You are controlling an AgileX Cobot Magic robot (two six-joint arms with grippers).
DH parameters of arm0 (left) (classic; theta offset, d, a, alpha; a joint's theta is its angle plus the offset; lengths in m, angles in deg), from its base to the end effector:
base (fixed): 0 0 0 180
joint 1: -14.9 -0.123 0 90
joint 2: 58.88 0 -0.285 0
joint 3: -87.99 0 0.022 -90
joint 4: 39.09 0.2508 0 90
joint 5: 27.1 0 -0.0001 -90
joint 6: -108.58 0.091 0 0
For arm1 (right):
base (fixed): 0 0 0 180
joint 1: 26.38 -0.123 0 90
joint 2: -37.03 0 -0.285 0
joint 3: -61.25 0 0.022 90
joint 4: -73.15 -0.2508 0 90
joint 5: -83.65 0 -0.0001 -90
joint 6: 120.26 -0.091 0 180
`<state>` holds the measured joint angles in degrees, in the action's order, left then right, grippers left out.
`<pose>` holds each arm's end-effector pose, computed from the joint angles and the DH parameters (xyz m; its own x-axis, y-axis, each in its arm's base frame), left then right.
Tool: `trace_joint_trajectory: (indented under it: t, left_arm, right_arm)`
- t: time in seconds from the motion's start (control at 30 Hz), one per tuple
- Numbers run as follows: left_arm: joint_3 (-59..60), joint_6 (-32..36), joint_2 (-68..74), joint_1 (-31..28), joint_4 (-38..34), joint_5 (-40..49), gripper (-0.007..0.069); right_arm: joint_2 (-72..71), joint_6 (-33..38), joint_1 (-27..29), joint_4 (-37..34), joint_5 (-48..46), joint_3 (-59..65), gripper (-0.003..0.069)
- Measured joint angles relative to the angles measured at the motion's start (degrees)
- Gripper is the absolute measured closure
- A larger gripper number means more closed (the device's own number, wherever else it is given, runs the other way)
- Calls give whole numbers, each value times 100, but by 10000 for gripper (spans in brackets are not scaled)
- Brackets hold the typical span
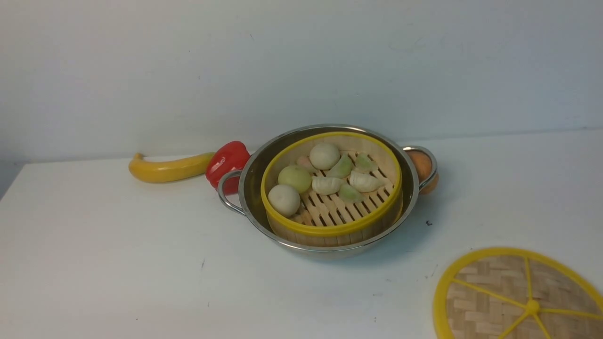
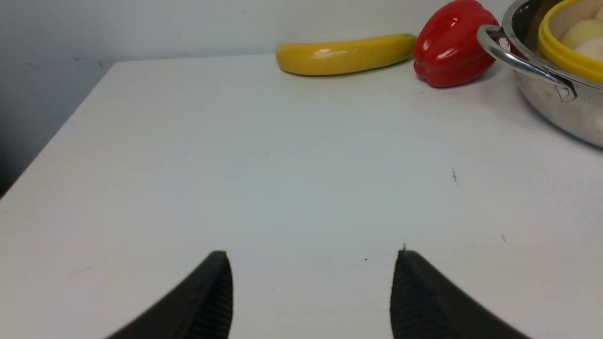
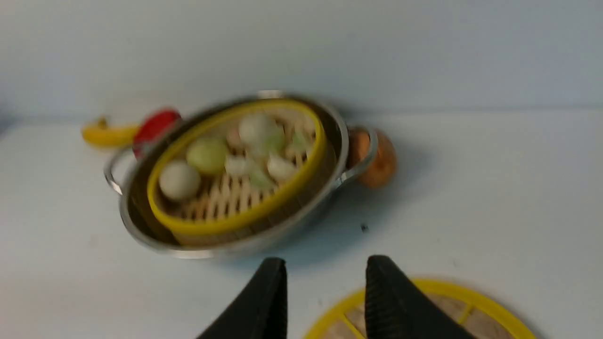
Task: Place the steamer in the pot on the white table, and put the lid on the steamer.
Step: 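Move the gripper down to the bamboo steamer lid and grasp its center knob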
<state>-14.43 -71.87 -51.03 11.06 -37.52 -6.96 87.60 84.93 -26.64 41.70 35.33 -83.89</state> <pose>0.0534 0.0044 0.1793 -0.2690 -0.0001 -0.9631 -0.0712 0.9973 0.0197 0.1319 0.0361 0.3320 -0.6149 -0.0519 -0.7869 -0.3394 0.9181 0.2046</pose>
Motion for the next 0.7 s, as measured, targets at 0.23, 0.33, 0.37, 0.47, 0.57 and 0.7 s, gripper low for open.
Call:
trace_joint_trajectory:
  t: [0.23,0.33,0.37,0.47,0.57,0.7]
  left_arm:
    - [0,0,0,0,0,0,205]
    - [0,0,0,0,0,0,205]
    - [0,0,0,0,0,0,205]
    - [0,0,0,0,0,0,205]
    - [0,0,0,0,0,0,205]
    - [0,0,0,0,0,0,205]
  right_arm:
    - [836,645,0,302,-861,-282,409]
    - [1133,663,0,419,-1116,-281,393]
    - [1228,634,0,458,-1170,-281,384]
    - [1465,461,0,705,-1246,-281,335]
    - [1582,339,-18,963,-1246,-281,293]
    - [1862,261,-360,1406,-1290,-281,209]
